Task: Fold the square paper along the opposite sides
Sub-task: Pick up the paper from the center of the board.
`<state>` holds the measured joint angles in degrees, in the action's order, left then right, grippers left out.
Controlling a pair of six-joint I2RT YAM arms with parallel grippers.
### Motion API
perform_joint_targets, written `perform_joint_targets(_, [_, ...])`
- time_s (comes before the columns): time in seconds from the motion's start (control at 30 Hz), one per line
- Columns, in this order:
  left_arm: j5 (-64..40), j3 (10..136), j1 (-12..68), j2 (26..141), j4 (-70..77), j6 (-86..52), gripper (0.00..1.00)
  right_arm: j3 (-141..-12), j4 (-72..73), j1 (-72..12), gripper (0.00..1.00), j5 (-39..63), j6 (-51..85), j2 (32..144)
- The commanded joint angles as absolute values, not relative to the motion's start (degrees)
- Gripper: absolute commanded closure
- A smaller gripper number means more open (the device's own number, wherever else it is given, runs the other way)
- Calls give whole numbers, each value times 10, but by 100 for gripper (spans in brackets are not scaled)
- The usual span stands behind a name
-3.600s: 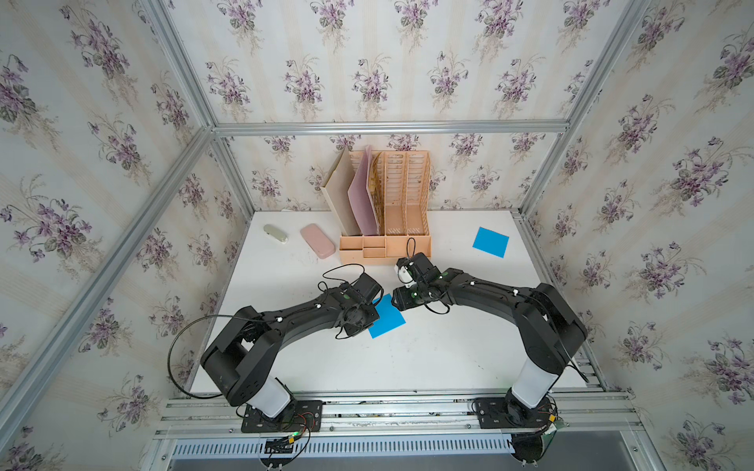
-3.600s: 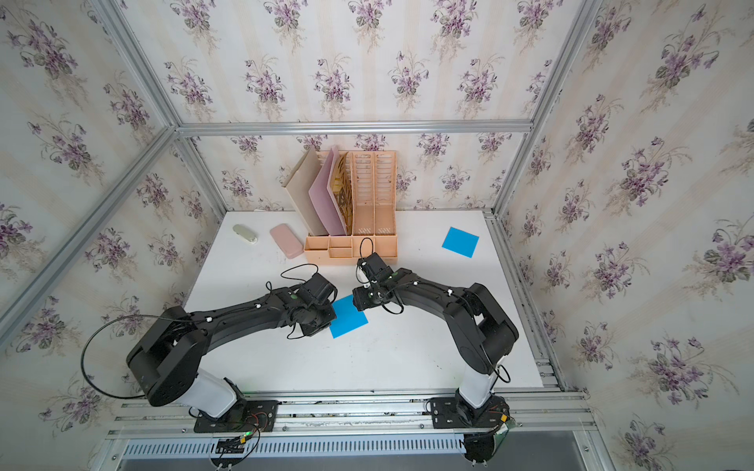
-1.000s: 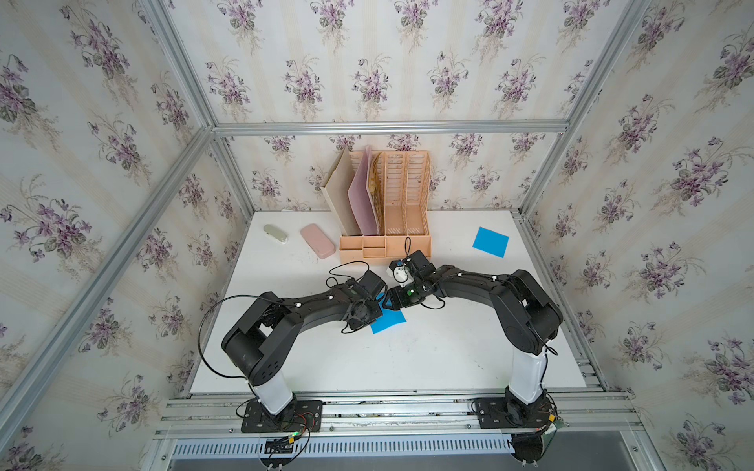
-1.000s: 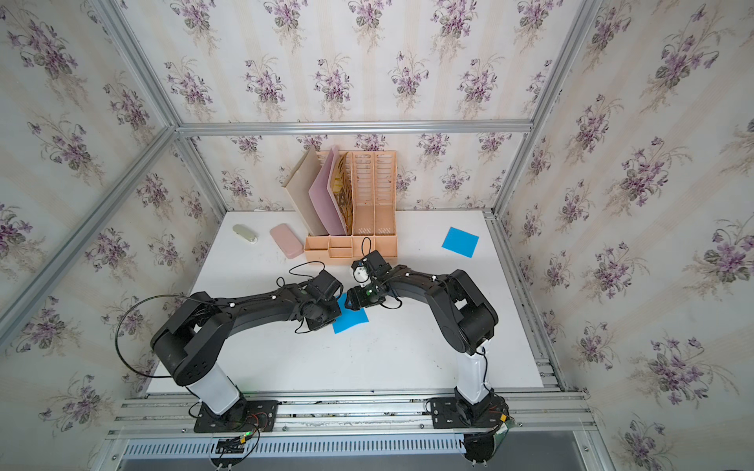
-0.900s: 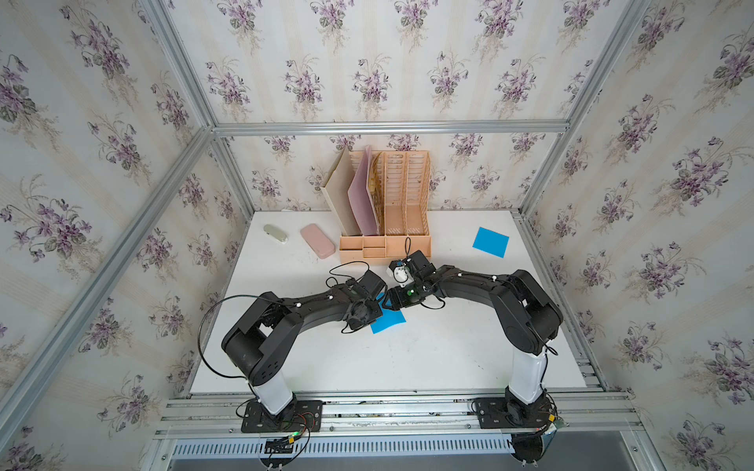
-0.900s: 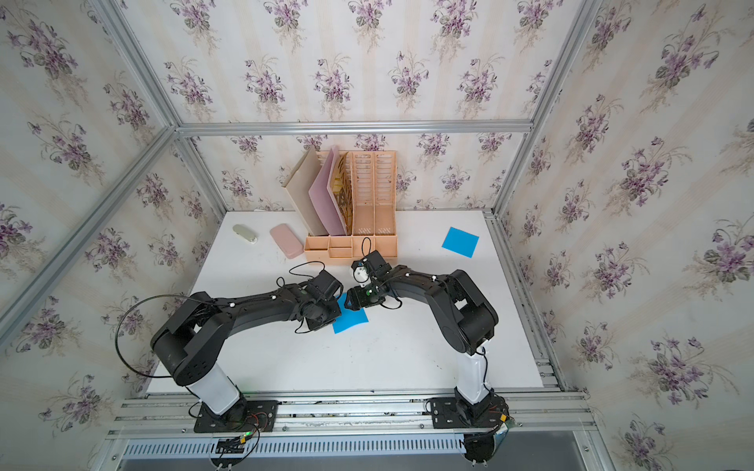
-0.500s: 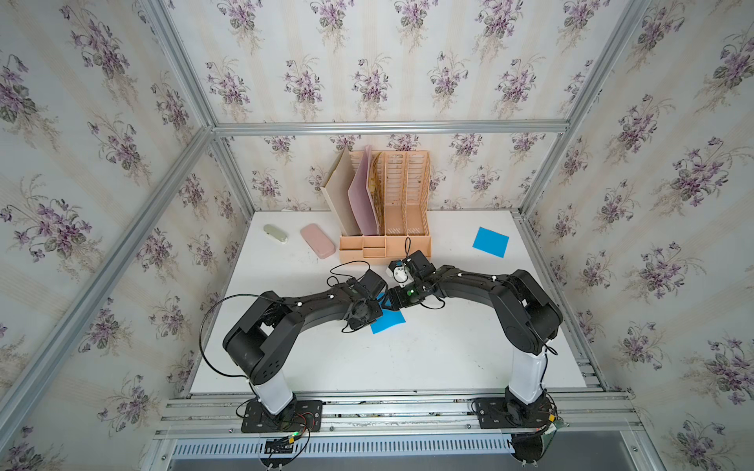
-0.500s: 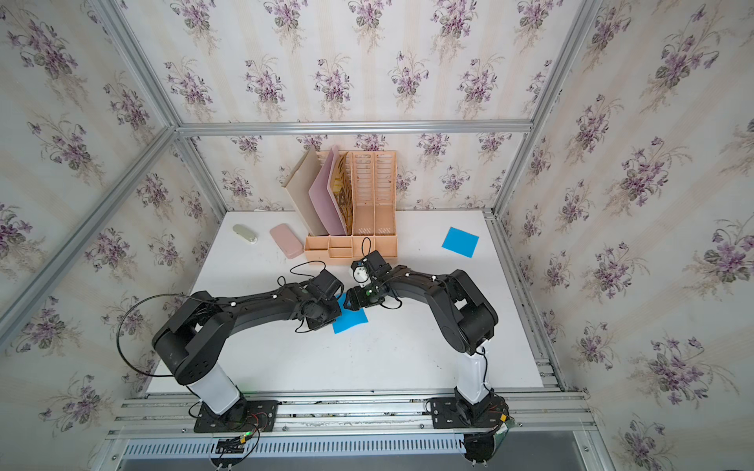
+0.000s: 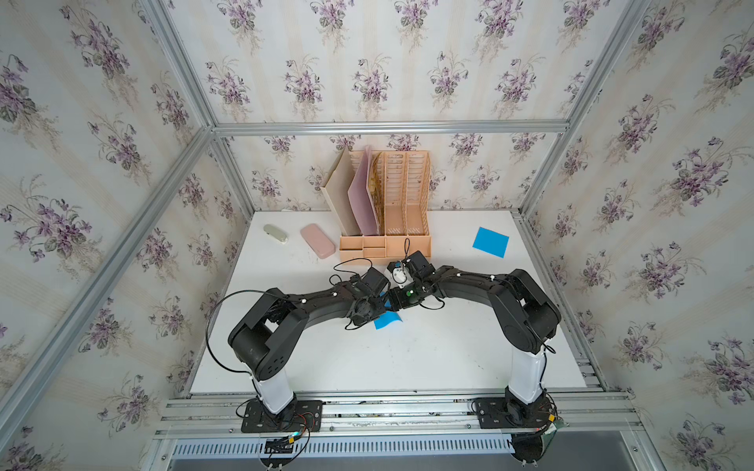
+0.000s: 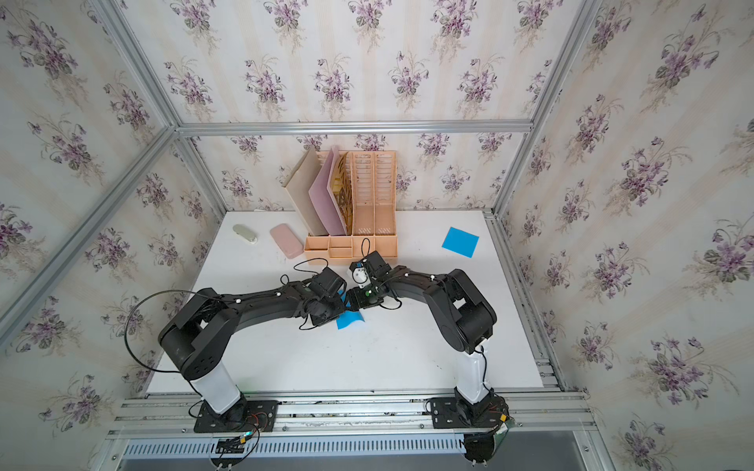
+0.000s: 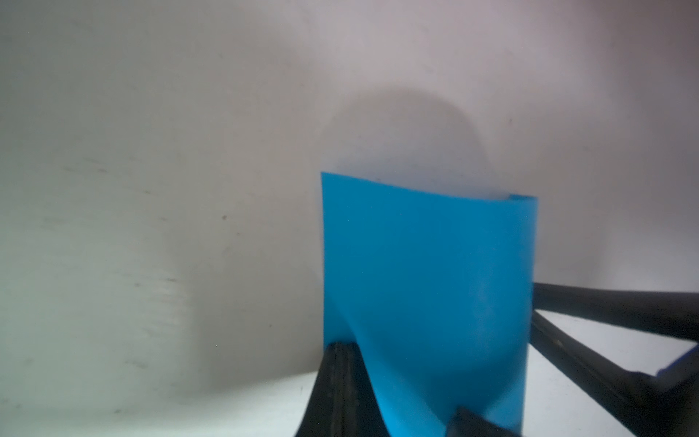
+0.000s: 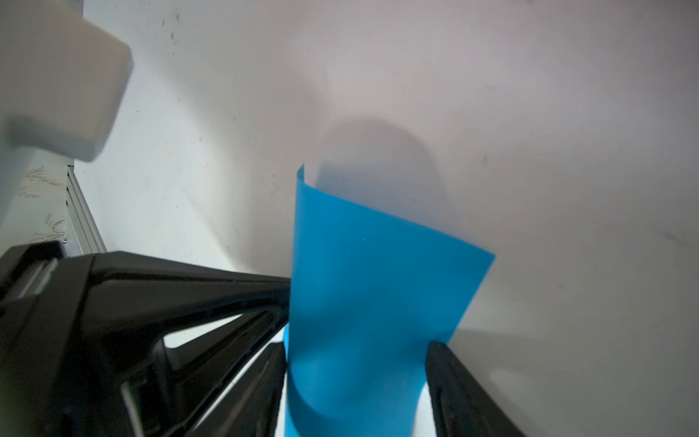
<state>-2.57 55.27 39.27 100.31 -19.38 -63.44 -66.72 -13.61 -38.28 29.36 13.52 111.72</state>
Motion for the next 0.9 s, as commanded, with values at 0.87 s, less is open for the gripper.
perform_joint_targets(0.87, [-24,577,394,976,-234,-558,74,-664,-173,-385,61,284,147,1134])
